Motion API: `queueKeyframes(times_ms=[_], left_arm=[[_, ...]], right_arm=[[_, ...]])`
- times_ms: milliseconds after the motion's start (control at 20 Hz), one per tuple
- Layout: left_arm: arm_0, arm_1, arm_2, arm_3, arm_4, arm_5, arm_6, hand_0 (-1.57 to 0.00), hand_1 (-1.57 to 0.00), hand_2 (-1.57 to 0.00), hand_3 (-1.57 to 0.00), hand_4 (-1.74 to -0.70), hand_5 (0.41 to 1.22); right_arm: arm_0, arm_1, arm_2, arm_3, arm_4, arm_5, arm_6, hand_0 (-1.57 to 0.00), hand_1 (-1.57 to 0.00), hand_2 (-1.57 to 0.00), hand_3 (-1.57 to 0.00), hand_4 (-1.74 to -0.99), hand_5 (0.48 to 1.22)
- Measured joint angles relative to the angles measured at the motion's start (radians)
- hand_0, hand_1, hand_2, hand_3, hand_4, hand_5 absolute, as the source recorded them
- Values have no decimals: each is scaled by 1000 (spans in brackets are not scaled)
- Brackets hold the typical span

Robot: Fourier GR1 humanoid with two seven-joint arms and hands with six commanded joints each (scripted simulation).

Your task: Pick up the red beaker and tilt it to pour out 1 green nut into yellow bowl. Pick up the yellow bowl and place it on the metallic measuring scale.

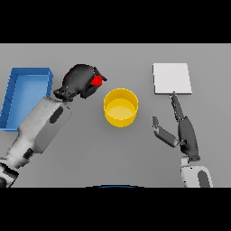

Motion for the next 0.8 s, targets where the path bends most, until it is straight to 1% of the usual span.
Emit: queueKeyframes(times_ms=[50,100,150,200,250,300,350,400,500,550,600,650,700,800], left_arm=[[-28,6,-30,18,-34,-11,8,-1570,-1570,-1570,-1570,-1740,1177],[-62,9,-59,38,-66,-21,7,-1570,-1570,-1570,-1570,-1740,1186],[-86,19,-86,55,-88,-39,-7,-1570,-1570,-1570,-1570,-1740,1193],[-125,19,-115,81,-116,-59,-8,-1570,-1570,-1570,-1570,-1690,1198],[-151,23,-147,92,-136,-88,-23,-1571,-1571,-1571,-1571,-1647,1203],[-179,32,-177,110,-165,-106,-30,-1571,-1571,-1571,-1571,-1613,1206],[-200,36,-208,126,-186,-129,-43,-1571,-1571,-1571,-1571,-1637,1209],[-226,36,-244,125,-209,-168,-37,-1571,-1571,-1571,-1571,-1656,1212],[-269,18,-300,158,-237,-205,-40,-1571,-1571,-1571,-1571,-1684,1215],[-285,14,-328,175,-249,-219,-52,-1571,-1571,-1571,-1571,-1694,1216],[-309,14,-346,189,-258,-231,-63,-1571,-1571,-1571,-1571,-1702,1217],[-329,11,-370,203,-270,-246,-64,-1571,-1571,-1571,-1571,-1709,1218],[-353,12,-396,213,-281,-265,-77,-1571,-1571,-1571,-1571,-1715,1219],[-386,8,-450,231,-313,-290,-69,-1571,-1571,-1571,-1571,-1725,1219]], right_arm=[[-7,1,-2,11,0,0,17,1,1,1,1,-1268,722],[7,0,3,-4,-3,6,3,1,1,1,1,-1268,720],[2,2,-2,12,-10,8,6,1,1,1,1,-1264,717],[12,-5,-6,10,-16,13,-14,1,1,1,1,-1261,715],[11,-3,-5,11,-12,8,-31,1,1,1,1,-1262,705],[5,-1,-7,9,-10,2,-17,1,1,1,1,-1258,697],[6,4,-4,7,-13,4,-19,1,1,1,1,-1253,688],[2,6,-6,17,-8,-2,-8,1,1,1,1,-1245,679],[-6,22,-4,30,0,-17,-3,1,1,1,1,-1225,663],[-2,30,-4,24,-9,-17,-13,1,1,1,1,-1220,657],[-1,21,-15,31,-9,-22,-10,1,1,1,1,-1209,654],[6,23,-10,26,-9,-20,-25,1,1,1,1,-1198,650],[-3,28,-10,36,1,-31,-18,1,1,1,1,-1193,649],[-13,18,-14,30,11,-37,-16,1,1,1,1,-1193,648]])
